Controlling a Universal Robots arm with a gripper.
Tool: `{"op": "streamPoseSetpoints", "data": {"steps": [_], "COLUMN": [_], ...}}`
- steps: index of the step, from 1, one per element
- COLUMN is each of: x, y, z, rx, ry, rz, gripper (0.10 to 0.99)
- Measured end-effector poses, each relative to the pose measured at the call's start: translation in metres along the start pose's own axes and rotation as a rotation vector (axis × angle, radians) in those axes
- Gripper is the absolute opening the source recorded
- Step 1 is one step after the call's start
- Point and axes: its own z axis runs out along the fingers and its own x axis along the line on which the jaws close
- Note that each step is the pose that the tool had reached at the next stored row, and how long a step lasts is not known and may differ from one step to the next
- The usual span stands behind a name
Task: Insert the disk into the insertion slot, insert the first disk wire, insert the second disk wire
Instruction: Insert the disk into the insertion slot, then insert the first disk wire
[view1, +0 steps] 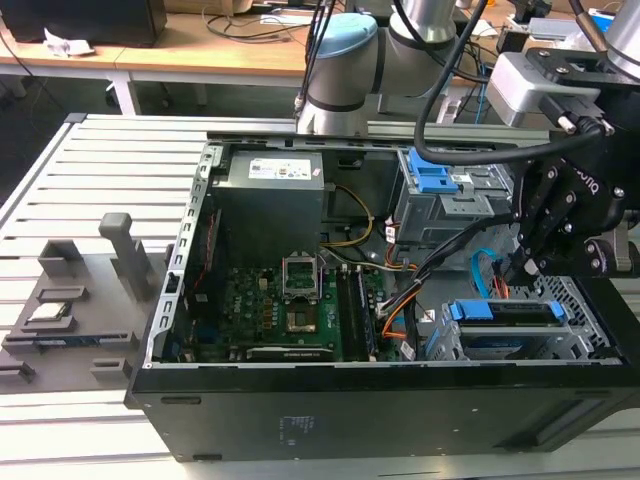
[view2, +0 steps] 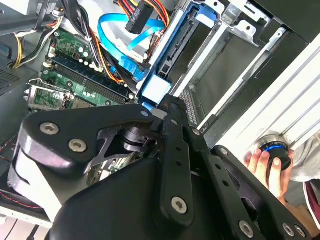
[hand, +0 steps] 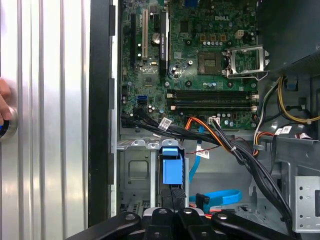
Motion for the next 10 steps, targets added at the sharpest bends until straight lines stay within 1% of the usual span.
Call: {"op": "streamPoseSetpoints", "data": {"steps": [8, 9, 10], "x": [0.0, 0.0, 0.0], "y": [0.0, -0.0006, -0.0031], "z": [0.0005, 0.0009, 0.0015], "rx": [0.0, 0.0, 0.0], "ry": [0.0, -0.0001, -0.0001], "rz": [0.0, 0.0, 0.0], "gripper": [0.106, 0.106, 0.106]}}
